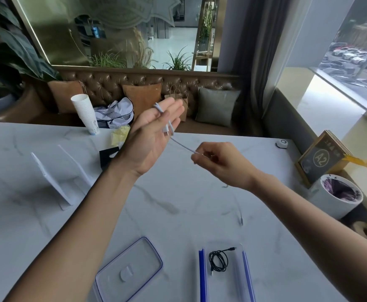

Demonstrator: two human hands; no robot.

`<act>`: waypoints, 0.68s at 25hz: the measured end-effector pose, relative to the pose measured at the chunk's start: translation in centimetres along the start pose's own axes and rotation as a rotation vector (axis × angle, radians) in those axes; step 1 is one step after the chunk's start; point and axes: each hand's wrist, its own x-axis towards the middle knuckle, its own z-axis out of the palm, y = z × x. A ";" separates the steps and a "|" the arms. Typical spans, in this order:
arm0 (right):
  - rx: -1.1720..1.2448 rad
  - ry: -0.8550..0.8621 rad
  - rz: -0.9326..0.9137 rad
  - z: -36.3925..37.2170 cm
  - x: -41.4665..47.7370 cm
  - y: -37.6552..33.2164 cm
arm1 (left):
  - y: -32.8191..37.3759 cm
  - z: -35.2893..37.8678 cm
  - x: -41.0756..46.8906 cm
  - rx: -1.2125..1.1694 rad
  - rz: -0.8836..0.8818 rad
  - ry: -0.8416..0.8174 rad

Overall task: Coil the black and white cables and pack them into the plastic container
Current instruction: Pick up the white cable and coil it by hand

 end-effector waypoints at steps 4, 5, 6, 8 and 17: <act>-0.131 0.039 -0.115 -2.5 0.1 -0.5 | -0.1 -0.9 0.2 0.130 -0.135 0.043; -0.157 0.064 -0.172 -3.1 0.3 -0.9 | -0.2 -0.9 0.3 0.162 -0.184 0.048; -0.196 0.085 -0.229 -3.7 0.6 -1.3 | -0.3 -0.8 0.3 0.196 -0.240 0.036; -0.268 0.100 -0.320 -4.7 1.3 -2.2 | -0.3 -0.5 0.1 0.269 -0.364 -0.047; 0.127 0.089 -0.315 -4.6 4.2 -2.5 | 0.8 1.3 -0.7 0.053 -0.560 -0.488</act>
